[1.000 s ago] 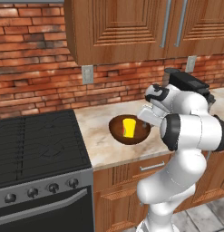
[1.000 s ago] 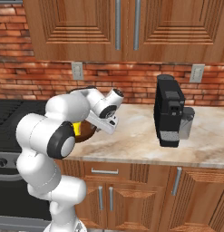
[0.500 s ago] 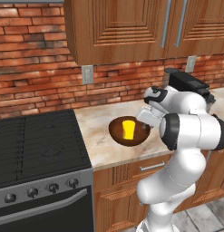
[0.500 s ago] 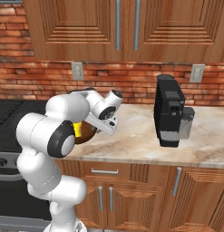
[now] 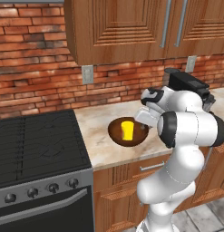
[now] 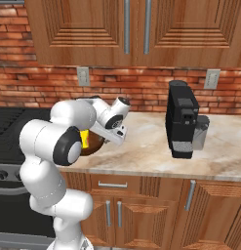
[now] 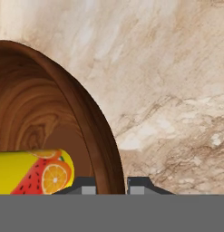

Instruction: Place the cup inside the bowl on the dining table and move the bowl to any counter.

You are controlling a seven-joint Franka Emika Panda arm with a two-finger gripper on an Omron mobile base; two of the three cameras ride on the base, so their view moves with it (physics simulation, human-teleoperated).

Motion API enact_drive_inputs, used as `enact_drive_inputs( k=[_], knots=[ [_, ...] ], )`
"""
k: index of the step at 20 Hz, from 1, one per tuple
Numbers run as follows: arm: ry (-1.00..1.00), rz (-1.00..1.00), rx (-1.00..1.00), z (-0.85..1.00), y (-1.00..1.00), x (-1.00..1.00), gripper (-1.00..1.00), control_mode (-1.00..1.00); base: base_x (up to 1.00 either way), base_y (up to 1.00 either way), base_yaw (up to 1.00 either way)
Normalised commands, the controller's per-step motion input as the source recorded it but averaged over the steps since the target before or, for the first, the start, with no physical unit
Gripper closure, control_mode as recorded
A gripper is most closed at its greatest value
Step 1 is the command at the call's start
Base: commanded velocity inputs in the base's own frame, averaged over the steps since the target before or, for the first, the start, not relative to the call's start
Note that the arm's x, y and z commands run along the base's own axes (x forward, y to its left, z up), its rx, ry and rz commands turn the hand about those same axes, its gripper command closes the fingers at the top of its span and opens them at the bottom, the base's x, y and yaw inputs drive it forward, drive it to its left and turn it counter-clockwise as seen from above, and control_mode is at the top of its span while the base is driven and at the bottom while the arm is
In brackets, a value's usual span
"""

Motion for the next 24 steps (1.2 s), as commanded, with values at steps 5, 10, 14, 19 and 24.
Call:
enact_drive_inputs(
  k=[5,10,14,19,24],
  knots=[
    [-0.01,0.00,0.00,-0.17,0.00,0.07,1.00,-1.00,0.00,0.00,0.00],
    [-0.01,0.00,0.00,-0.10,0.00,0.01,1.00,-1.00,0.00,0.00,0.00],
    [0.00,0.00,0.00,-0.03,0.00,0.01,1.00,-1.00,0.00,0.00,0.00],
    [0.00,0.00,0.00,-0.10,0.00,0.05,1.00,-1.00,0.00,0.00,0.00],
    [0.00,0.00,0.00,-0.20,0.00,0.08,1.00,-1.00,0.00,0.00,0.00]
  ],
)
